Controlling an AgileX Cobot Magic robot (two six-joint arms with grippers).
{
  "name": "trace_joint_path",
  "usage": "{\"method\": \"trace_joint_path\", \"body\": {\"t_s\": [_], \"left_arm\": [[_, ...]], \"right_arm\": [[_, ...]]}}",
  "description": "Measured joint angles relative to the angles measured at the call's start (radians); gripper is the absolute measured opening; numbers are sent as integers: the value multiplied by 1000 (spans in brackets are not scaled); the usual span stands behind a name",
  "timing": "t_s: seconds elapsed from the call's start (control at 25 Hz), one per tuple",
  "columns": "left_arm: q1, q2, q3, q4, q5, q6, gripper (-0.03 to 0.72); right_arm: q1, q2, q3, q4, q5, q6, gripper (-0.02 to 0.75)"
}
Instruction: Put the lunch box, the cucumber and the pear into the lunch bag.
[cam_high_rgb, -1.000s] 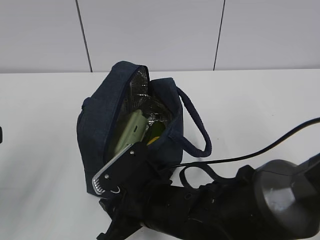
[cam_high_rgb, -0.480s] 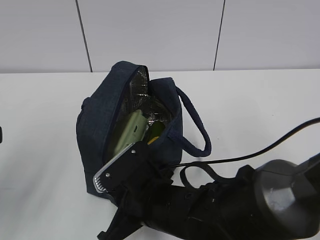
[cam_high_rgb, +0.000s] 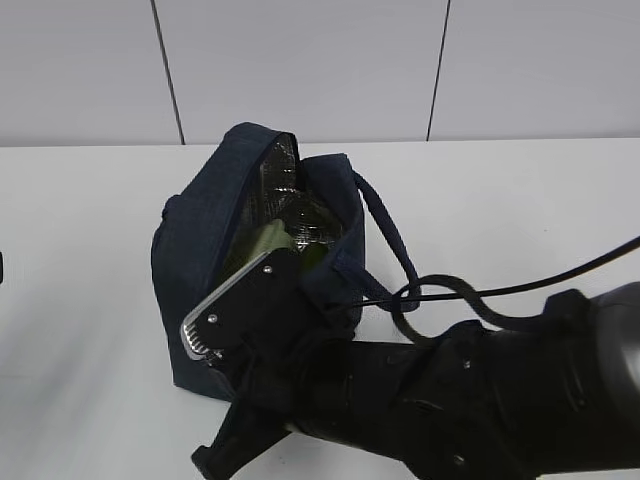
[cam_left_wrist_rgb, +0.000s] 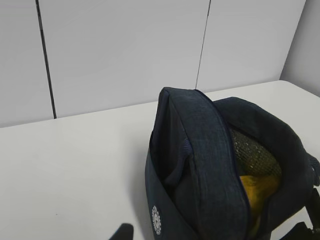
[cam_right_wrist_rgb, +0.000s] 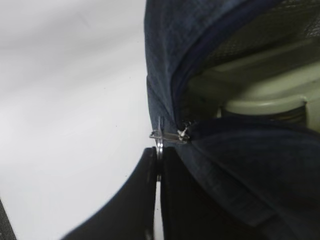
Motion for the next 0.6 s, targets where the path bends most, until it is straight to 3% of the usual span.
{"method": "trace_joint_path", "body": {"t_s": [0.6], "left_arm": [[0,0,0,0,23,0,242]], "right_arm": [[0,-164,0,2,93,-68,0]]}}
